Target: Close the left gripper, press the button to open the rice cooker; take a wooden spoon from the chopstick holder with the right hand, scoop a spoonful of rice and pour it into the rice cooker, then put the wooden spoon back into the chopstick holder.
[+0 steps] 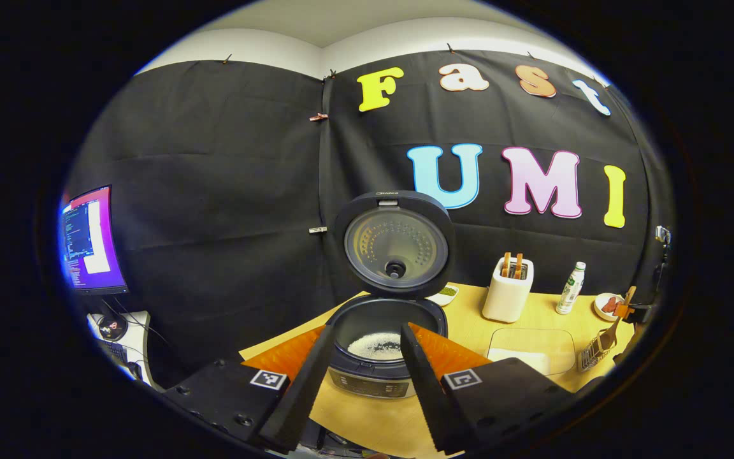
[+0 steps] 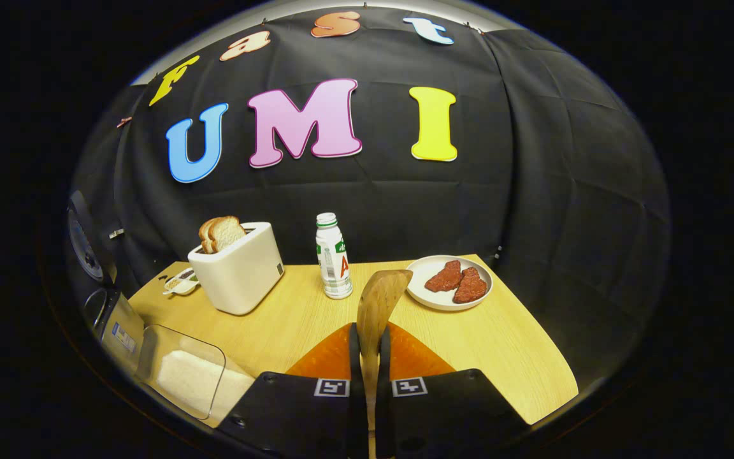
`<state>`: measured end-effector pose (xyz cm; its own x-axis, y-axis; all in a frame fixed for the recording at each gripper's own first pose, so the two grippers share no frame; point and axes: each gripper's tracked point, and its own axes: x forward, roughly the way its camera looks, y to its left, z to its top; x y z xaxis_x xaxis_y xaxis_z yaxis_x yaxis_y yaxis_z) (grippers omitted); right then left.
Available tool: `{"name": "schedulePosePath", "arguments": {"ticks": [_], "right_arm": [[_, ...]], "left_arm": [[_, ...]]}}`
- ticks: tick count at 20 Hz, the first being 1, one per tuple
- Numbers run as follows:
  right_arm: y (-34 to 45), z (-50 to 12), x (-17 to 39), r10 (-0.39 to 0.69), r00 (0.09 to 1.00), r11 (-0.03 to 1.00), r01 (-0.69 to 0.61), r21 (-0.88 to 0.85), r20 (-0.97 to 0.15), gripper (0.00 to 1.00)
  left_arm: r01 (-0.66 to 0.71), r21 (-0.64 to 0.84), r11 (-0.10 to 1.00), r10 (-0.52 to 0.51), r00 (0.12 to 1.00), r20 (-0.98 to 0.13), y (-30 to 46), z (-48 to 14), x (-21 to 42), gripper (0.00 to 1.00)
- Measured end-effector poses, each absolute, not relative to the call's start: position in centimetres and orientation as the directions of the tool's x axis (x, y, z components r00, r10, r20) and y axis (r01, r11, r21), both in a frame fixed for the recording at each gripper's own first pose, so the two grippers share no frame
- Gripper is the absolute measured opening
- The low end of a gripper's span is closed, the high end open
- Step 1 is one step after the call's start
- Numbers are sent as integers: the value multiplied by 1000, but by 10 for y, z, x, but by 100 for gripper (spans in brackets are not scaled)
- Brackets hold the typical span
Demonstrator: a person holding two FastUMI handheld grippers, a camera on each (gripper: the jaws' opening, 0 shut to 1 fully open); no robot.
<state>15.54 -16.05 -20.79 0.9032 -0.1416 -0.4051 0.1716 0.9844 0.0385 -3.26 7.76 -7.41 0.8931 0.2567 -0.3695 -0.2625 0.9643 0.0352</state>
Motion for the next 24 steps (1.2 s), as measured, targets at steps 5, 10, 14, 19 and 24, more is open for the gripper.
{"name": "schedulePosePath", "arguments": {"ticks": [5, 10, 14, 19, 24], "right_arm": [[-156, -164, 143, -183, 930, 981, 194, 3, -319, 9], [-111, -103, 132, -156, 969, 988, 156, -16, -190, 9], [-57, -90, 131, -88, 981, 995, 95, 32, -174, 9], [6, -100, 132, -18, 982, 998, 30, 59, -190, 9], [61, -140, 134, 30, 967, 998, -15, 59, -254, 9]], "left_arm": [[-237, 7, 971, 223, 903, -366, 87, -75, -30, 75], [-212, -20, 977, 191, 914, -357, 103, -76, -28, 75], [-196, -7, 981, 181, 920, -349, 124, -77, -26, 75], [-183, 10, 983, 175, 924, -341, 152, -75, -22, 75], [-169, 9, 986, 162, 927, -337, 172, -76, -16, 75]]}}
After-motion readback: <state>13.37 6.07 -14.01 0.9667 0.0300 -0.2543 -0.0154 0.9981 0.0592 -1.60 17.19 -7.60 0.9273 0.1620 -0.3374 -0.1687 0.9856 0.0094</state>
